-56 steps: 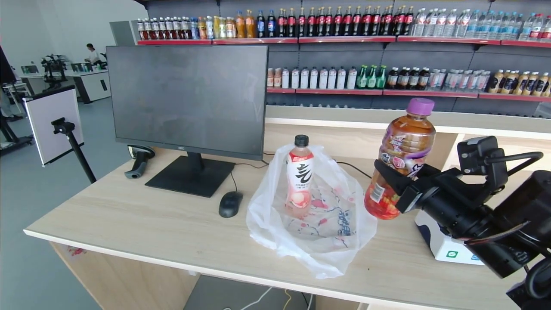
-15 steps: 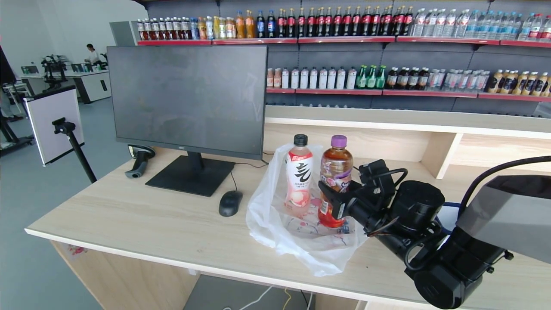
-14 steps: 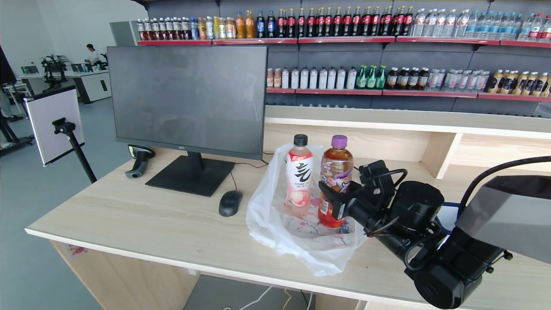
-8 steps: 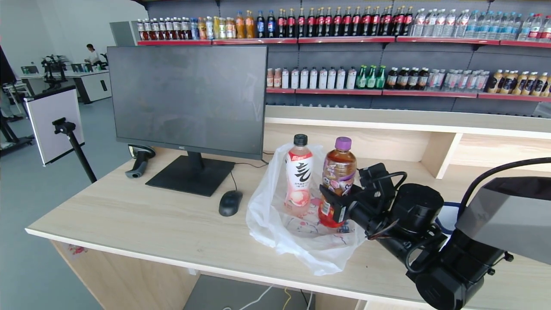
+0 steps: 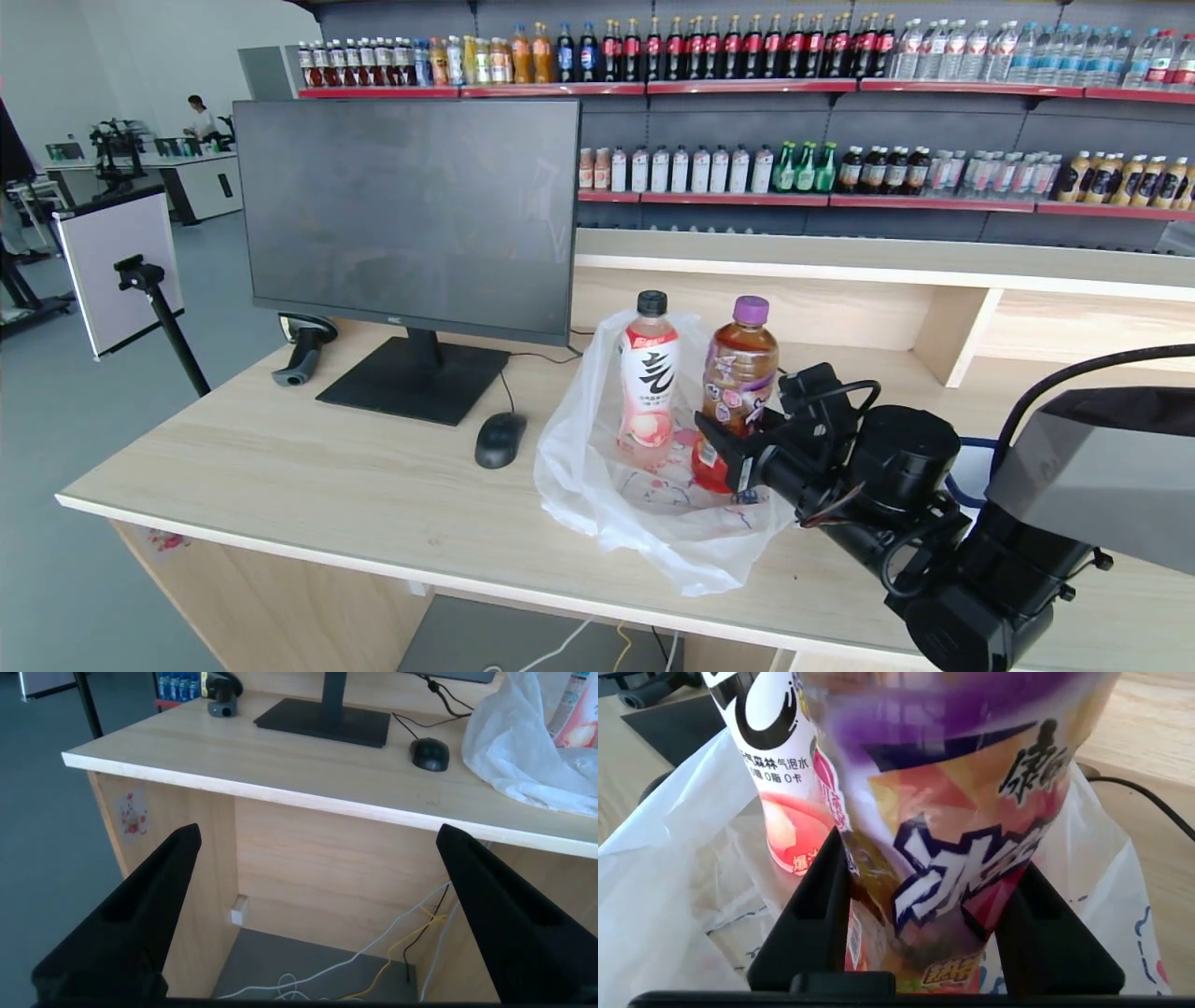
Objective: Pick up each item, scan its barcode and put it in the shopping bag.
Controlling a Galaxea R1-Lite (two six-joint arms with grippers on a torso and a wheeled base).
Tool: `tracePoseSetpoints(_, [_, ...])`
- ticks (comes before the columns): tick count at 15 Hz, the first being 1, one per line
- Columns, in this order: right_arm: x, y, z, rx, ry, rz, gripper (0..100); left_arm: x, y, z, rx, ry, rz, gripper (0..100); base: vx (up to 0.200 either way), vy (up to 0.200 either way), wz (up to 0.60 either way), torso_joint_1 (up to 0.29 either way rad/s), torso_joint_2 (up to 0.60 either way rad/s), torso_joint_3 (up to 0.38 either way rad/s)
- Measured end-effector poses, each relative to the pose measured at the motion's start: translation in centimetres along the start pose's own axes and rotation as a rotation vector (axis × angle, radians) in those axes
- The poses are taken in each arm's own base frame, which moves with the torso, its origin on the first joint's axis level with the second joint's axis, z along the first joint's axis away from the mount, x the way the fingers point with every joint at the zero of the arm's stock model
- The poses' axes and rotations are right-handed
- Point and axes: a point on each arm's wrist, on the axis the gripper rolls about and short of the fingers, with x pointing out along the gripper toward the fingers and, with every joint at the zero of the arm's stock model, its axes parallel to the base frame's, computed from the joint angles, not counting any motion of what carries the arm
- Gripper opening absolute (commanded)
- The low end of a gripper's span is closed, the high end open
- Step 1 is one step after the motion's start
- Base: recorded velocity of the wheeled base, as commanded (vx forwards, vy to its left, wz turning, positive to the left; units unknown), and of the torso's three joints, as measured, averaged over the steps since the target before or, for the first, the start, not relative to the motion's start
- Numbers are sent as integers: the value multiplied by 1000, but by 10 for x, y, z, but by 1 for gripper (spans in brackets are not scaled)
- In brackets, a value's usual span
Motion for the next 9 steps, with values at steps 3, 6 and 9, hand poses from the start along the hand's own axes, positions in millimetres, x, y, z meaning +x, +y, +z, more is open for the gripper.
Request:
tracePoseSetpoints(3, [-1,-2,0,0,2,-6,100,0,0,0,0,0,0,100,0,0,0,0,0,0])
tracePoseSetpoints(6, [-9,-2,1,-6,16,-6,100,0,0,0,0,0,0,100,0,0,0,0,0,0])
tracePoseSetpoints(9, [-20,-2,12,-8,1,-7,100,0,0,0,3,0,0,100,0,0,0,0,0,0])
